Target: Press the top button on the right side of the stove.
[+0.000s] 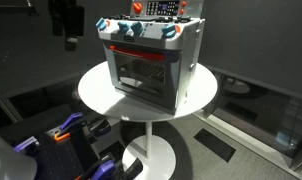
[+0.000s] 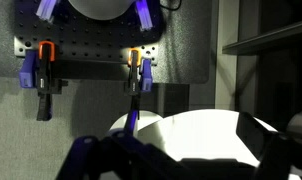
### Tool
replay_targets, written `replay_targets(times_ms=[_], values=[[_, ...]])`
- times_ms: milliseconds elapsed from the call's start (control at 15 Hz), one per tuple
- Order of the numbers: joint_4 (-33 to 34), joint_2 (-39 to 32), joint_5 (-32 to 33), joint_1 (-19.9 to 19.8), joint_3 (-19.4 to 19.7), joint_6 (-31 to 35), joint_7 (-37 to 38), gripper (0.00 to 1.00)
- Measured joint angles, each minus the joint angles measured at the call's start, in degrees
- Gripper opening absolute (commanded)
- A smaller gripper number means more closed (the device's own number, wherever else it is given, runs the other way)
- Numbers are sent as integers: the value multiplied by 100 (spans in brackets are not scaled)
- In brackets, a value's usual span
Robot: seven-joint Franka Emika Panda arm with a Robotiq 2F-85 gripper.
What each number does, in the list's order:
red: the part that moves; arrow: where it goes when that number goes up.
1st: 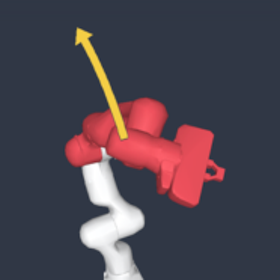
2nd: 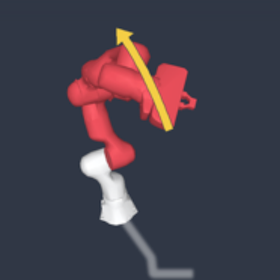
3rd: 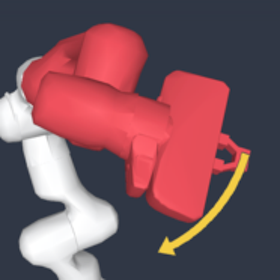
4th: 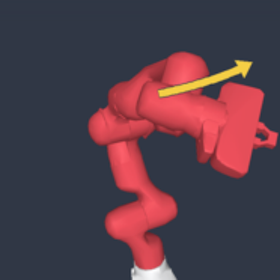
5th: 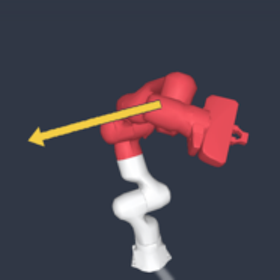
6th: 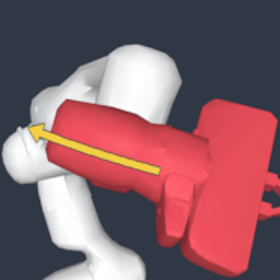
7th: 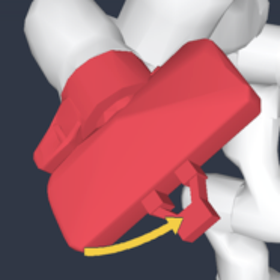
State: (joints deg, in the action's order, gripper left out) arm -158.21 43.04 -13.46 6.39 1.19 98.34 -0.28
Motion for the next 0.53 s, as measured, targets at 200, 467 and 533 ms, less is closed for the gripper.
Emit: replay_targets(times_ms=[200, 467, 533], values=[[0, 0, 0, 0, 0, 0, 0, 100], [3, 0, 10, -79, -50, 79, 6, 100], [18, 0, 32, -142, -76, 182, 8, 100]])
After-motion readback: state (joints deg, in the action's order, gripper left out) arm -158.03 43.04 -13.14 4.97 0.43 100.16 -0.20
